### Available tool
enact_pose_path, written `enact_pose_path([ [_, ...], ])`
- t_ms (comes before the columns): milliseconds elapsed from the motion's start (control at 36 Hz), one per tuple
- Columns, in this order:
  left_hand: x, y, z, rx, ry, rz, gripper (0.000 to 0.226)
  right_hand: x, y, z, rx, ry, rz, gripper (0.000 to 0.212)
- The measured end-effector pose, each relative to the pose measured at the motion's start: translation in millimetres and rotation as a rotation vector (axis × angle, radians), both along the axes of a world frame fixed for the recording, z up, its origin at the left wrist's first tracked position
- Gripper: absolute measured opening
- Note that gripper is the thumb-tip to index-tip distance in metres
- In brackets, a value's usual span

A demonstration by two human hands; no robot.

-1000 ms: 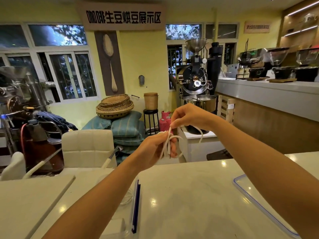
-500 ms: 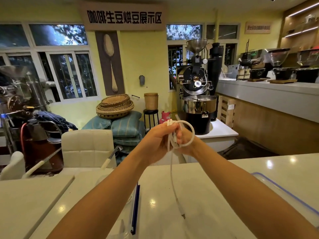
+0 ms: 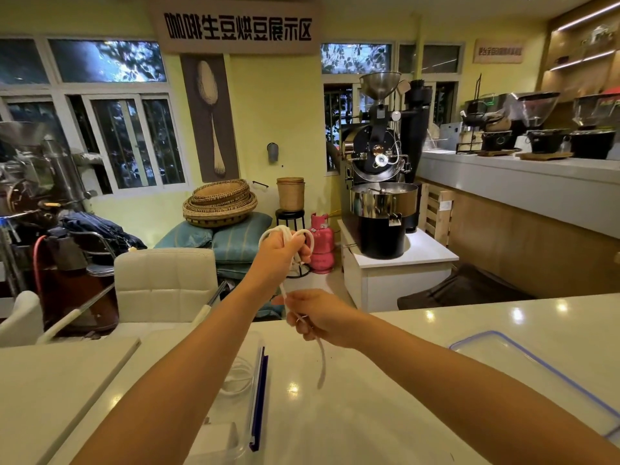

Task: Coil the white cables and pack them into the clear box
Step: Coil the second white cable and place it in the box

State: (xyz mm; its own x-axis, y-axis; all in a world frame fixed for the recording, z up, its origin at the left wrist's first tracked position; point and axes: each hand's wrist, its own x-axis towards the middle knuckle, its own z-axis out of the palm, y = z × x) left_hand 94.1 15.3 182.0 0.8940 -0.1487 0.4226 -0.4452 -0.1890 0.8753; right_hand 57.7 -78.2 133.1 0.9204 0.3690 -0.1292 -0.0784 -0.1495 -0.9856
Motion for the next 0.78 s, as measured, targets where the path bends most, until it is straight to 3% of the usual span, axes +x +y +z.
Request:
enact_pose_path([
  [250,10,18,-16,0.261,-0.076,0.09,0.034,-13,-4,22,-0.461,-0.177,0.2,0.03],
  [417,-4,23,-27,0.306,0.11,-0.02,0.036,-11,-23,59,-0.67,-0.393,0.18,0.019],
  [556,-17,28,-38,0.197,0.31,-0.306,0.035,-1,-43,79,-0.704,-0.52,0.09,0.019],
  [778,-25,20,-28,0.103,0.457,-0.618,0.041,15,-69,78,-0.465,-0.536,-0.067,0.011],
])
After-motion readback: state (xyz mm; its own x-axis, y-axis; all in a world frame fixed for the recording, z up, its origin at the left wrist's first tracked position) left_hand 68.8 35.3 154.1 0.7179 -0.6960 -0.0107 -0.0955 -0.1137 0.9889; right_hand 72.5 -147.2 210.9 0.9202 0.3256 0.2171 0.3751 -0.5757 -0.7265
